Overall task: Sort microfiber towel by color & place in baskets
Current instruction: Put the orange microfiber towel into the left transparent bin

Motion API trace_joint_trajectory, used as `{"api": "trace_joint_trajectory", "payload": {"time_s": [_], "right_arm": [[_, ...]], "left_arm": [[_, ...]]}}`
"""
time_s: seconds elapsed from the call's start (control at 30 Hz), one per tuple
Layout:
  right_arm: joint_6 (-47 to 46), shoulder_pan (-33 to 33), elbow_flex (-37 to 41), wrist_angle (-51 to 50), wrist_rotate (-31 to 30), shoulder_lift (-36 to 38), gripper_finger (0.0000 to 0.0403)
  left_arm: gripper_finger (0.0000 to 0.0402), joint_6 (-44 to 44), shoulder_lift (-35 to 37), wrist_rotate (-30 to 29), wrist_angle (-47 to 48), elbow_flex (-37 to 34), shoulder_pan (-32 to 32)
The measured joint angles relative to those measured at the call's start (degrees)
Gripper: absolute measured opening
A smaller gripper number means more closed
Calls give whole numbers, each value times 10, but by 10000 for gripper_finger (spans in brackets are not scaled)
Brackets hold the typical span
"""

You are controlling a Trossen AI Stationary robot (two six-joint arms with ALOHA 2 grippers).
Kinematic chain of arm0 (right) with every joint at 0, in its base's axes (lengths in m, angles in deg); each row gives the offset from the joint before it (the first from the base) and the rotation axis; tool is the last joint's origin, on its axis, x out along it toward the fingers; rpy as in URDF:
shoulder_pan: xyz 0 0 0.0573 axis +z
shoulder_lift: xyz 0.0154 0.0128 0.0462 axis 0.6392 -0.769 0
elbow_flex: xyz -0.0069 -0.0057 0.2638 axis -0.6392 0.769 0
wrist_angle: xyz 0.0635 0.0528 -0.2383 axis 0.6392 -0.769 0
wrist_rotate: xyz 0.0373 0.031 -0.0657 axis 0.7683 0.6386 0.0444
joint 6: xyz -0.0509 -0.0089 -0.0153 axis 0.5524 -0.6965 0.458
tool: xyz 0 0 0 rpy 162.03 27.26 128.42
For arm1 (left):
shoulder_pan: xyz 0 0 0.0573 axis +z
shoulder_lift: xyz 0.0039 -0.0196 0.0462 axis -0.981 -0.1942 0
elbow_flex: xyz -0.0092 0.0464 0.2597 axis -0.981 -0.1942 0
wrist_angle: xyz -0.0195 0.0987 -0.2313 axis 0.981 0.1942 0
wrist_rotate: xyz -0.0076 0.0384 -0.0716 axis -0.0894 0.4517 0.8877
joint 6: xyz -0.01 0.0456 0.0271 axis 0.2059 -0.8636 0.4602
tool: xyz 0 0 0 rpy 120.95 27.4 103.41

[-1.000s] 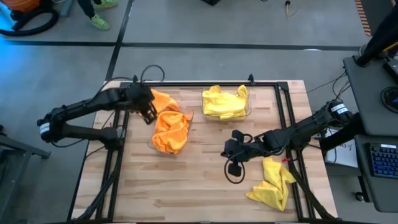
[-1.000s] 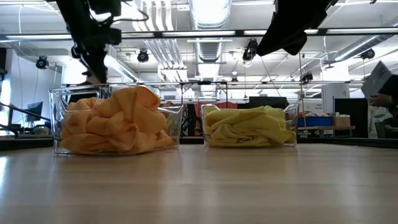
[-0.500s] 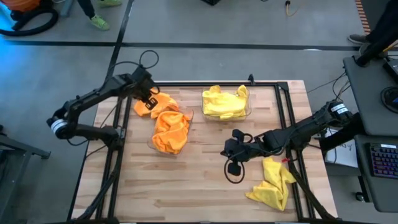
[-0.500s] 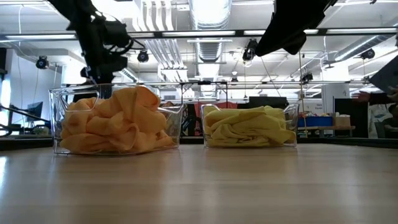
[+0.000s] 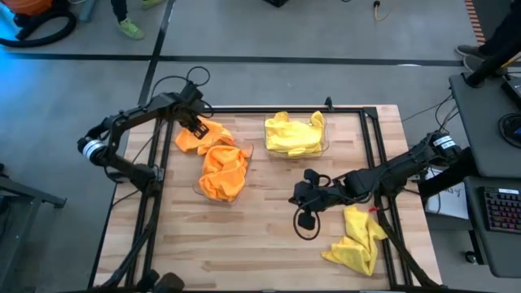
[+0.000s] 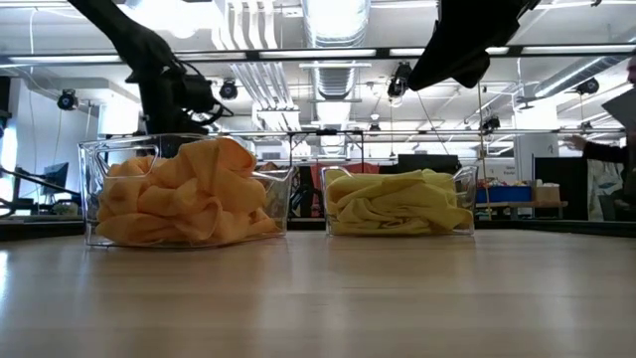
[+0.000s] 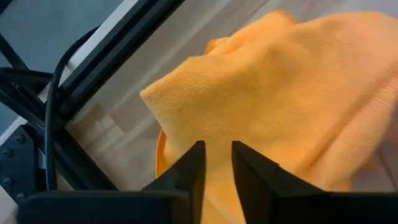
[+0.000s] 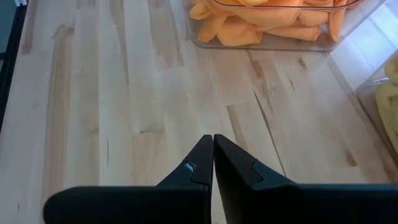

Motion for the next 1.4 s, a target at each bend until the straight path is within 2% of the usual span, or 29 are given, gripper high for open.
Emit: {"api": "trace_joint_trajectory", "payload": {"time_s": [0.13,0.3,0.4,0.93,1.03,1.13,1.4], "right_arm": [[-1,0,0,0,0,0,9],[-2,0,3,1,-14,0,9],[-2,0,3,2,-14,0,9],[-1,0,6,9,-14,0,9],[-2,0,8,9,-14,0,9],[-2,0,10,12,-14,0,9],[-6,0,18,17,-14,0,9]], "left_arm": [[113,4,-23,-12,-21,0,8],[175,18,-43,-97,-31,0,7],[196,17,-51,-100,-33,0,8],[205,17,-93,-74,-63,0,9],[196,11,-107,-74,-64,0,10],[168,4,-120,-74,-68,0,10],[16,-1,-128,-74,-71,0,9]]}}
